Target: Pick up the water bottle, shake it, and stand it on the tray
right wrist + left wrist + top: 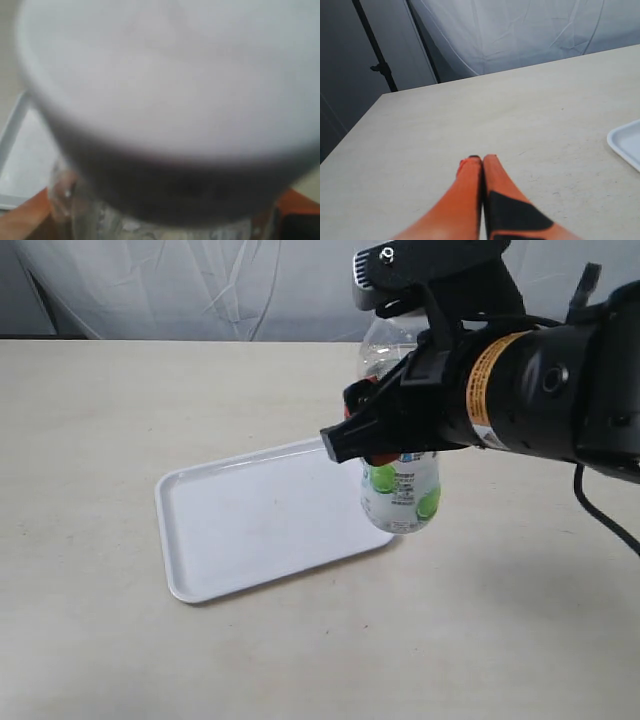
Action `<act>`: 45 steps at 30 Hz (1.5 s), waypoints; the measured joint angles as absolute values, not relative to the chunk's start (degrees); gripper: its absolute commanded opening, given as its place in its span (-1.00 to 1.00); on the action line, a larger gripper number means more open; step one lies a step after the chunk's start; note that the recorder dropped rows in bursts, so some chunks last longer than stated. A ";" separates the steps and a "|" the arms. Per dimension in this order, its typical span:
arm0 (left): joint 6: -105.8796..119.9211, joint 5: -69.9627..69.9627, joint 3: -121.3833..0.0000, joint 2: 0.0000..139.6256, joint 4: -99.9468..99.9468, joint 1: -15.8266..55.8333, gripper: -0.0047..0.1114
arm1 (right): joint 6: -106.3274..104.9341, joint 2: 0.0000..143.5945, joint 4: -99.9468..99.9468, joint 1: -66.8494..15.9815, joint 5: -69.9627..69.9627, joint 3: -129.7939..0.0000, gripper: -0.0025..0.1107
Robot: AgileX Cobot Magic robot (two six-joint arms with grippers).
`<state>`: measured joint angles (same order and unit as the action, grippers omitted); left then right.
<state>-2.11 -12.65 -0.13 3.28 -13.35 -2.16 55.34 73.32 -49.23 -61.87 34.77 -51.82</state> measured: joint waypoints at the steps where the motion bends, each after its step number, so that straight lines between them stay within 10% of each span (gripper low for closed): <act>1: -2.11 -12.65 -0.13 3.28 -13.35 -2.16 -0.92 | 56.48 73.41 -49.31 -61.87 33.93 -51.82 -0.97; 28: -2.11 -12.65 -0.13 3.28 -13.35 -2.16 -0.92 | 62.32 85.38 -52.25 -40.10 -14.83 -49.41 -0.97; 45: -2.11 -12.65 -0.13 3.28 -13.35 -2.16 -0.92 | 61.29 95.88 -59.76 -39.02 -21.39 -49.11 -0.97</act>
<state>-2.11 -12.65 -0.13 3.28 -13.35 -2.16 61.29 95.88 -59.76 -39.02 -21.39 -49.11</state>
